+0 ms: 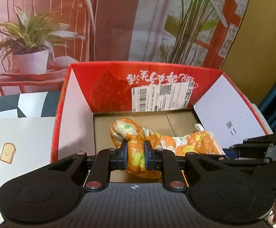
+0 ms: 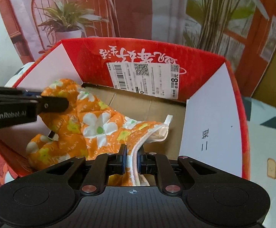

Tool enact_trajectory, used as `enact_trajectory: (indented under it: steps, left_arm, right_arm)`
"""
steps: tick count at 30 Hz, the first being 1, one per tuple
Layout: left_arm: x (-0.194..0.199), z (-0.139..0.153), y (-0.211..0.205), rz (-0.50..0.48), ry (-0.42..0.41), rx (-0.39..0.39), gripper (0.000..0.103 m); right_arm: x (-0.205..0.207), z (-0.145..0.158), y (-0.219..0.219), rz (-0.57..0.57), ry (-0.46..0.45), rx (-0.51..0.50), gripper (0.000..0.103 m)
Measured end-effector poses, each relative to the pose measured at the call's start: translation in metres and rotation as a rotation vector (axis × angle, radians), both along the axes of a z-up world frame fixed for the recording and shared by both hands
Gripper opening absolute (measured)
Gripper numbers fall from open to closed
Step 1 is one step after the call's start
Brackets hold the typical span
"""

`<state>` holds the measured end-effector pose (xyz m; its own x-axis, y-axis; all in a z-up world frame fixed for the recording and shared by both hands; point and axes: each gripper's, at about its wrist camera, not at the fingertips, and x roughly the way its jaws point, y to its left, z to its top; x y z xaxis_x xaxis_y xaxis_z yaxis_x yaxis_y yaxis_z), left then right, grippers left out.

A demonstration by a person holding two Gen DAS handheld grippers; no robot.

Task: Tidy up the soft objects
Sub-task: 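Lower the mitt into the red box and open both grippers, then move the left tool to the blue-and-white cotton pad bag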

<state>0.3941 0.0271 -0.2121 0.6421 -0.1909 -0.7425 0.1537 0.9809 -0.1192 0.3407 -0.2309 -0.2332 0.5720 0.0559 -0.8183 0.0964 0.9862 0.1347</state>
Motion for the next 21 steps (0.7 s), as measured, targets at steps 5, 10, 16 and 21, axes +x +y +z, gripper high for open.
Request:
enact_trajectory:
  steps: [5,10,16,21]
  left_arm:
    - [0.0,0.004,0.001,-0.008,0.001,-0.009,0.038]
    - [-0.009,0.017,0.003,-0.009,-0.033,0.003,0.054]
    - [-0.03,0.035,0.006,-0.016,-0.078,0.004,0.055]
    - [-0.068,0.055,0.011,-0.011,-0.145,-0.013,0.055]
  right_arm:
    - [0.0,0.001,-0.002,-0.02,0.005,-0.03,0.012]
    - [-0.008,0.01,0.0,-0.023,-0.034,-0.097,0.032]
    - [-0.027,0.029,0.005,-0.01,-0.111,-0.176,0.05]
    - [-0.064,0.054,0.007,-0.019,-0.231,-0.123,0.049]
